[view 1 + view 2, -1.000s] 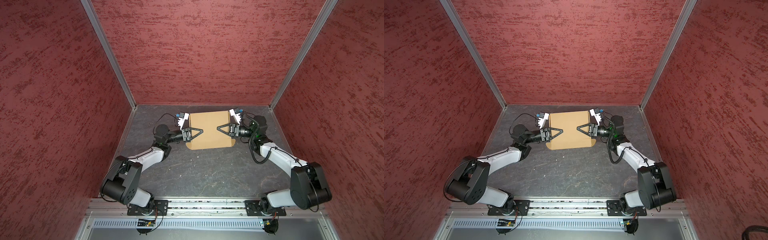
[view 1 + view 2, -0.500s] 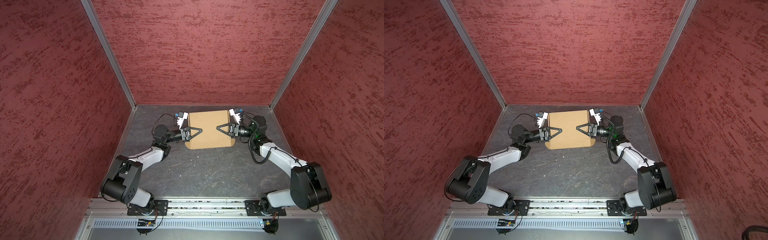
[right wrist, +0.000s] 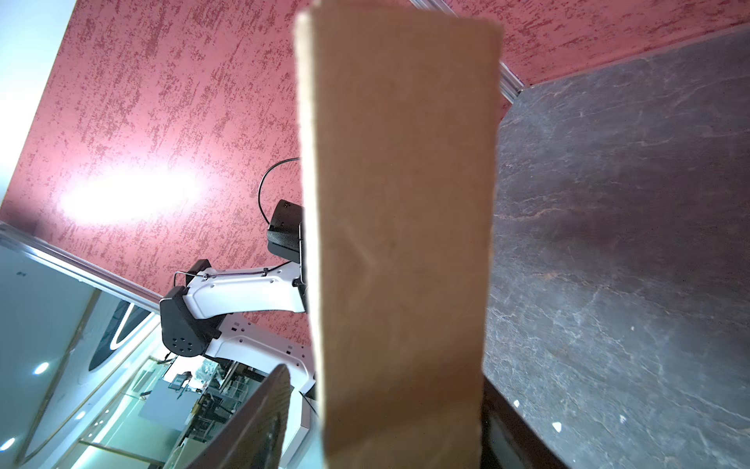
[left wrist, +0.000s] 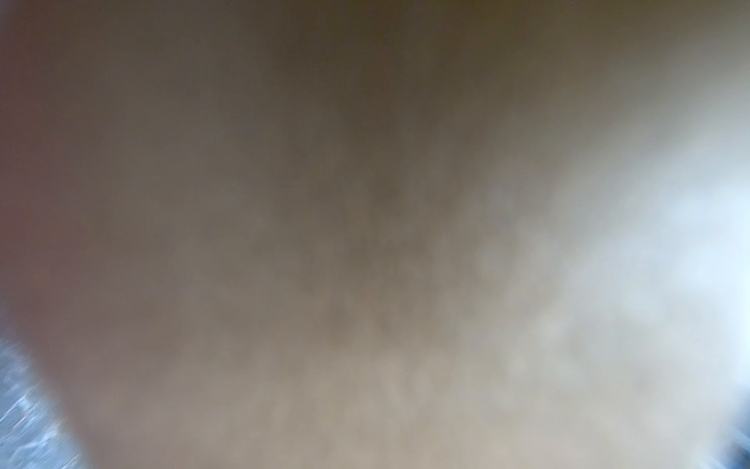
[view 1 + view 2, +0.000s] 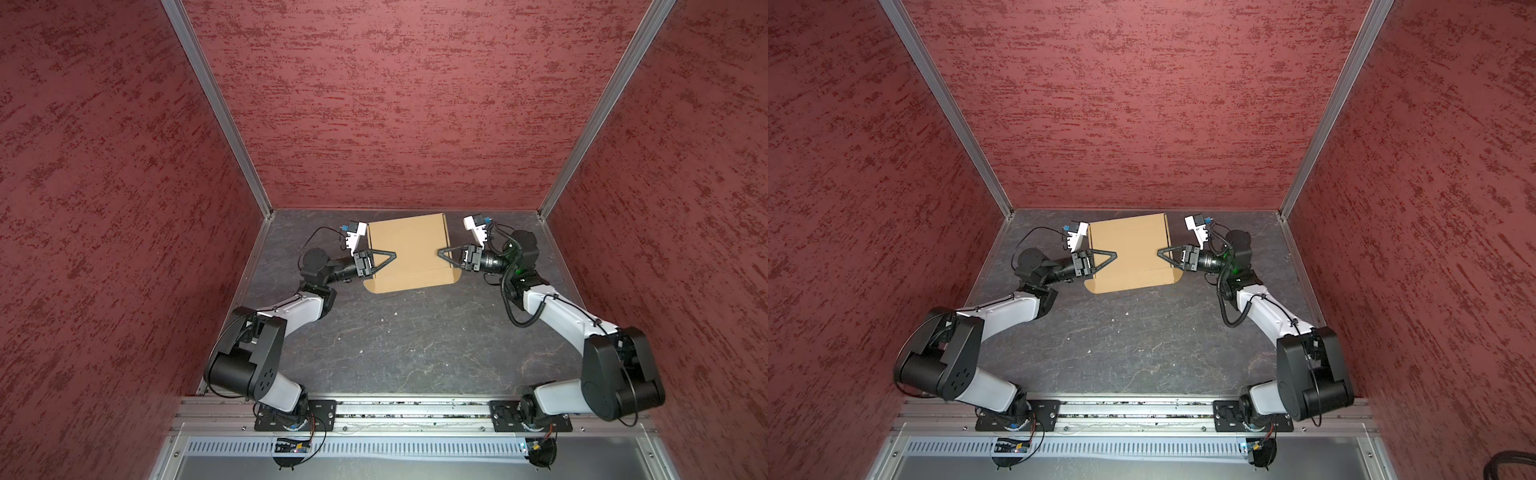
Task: Fold the paper box
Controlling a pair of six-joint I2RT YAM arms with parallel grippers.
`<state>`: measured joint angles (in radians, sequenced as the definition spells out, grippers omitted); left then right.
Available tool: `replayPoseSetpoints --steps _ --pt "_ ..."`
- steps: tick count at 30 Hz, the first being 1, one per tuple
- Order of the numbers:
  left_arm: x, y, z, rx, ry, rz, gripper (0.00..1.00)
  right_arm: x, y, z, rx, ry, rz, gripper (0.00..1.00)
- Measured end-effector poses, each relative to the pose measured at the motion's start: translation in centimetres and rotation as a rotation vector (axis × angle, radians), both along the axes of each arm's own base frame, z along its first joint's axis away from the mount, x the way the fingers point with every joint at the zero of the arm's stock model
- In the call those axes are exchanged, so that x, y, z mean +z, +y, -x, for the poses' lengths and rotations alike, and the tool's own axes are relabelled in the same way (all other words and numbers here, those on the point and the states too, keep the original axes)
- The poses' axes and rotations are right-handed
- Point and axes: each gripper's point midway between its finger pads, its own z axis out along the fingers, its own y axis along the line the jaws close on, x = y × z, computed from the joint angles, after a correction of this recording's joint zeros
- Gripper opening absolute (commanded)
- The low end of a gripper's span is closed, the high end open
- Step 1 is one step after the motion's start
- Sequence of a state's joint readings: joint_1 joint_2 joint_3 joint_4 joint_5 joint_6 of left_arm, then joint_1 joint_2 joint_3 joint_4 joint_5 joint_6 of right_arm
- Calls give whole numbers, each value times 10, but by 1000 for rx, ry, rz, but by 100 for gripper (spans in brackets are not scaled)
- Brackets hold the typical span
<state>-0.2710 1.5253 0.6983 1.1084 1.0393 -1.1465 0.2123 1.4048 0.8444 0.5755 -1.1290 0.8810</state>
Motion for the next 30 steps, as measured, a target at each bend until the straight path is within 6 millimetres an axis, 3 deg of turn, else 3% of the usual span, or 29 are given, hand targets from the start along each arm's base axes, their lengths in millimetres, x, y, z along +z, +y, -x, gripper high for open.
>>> replayPoseSetpoints --steps 6,15,22,30 --pt "-11 11 -12 22 87 -8 32 1 -14 -11 -59 -25 56 67" --pt "-13 19 -42 35 327 -44 31 34 -32 -26 -211 -306 241 64" --pt "-41 22 -53 20 651 -26 30 17 -38 -38 -238 -399 374 63" --pt "-76 30 -48 52 1027 -20 30 3 -40 -50 -227 -467 445 60"
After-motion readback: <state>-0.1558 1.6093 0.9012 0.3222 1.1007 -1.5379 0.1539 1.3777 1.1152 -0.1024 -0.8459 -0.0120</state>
